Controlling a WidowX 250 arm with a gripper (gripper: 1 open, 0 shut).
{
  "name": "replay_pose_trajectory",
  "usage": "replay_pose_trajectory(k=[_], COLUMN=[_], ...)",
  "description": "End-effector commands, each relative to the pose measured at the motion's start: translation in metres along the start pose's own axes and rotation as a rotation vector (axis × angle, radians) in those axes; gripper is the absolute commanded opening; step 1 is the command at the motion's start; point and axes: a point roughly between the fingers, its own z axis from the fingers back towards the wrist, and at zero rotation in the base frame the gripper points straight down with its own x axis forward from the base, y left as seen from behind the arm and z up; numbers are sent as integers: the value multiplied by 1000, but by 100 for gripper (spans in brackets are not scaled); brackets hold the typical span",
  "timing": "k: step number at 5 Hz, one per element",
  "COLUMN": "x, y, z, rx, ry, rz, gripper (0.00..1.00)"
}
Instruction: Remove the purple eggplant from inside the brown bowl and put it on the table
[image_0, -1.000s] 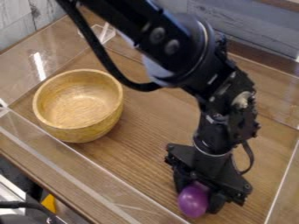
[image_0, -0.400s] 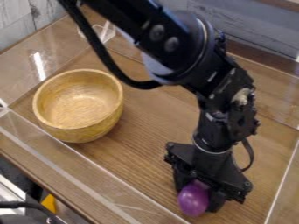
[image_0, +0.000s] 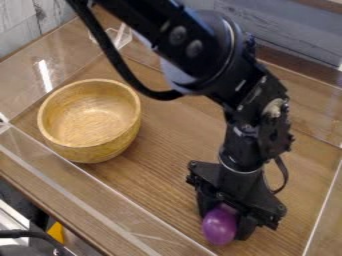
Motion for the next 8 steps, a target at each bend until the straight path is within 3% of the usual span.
replay_pose_trajectory(k=[1, 8], x=[9, 16], y=[1, 21], z=[10, 31], rx=[-15, -11], ry=[-42, -70], rz=[12, 77], gripper=[100, 100])
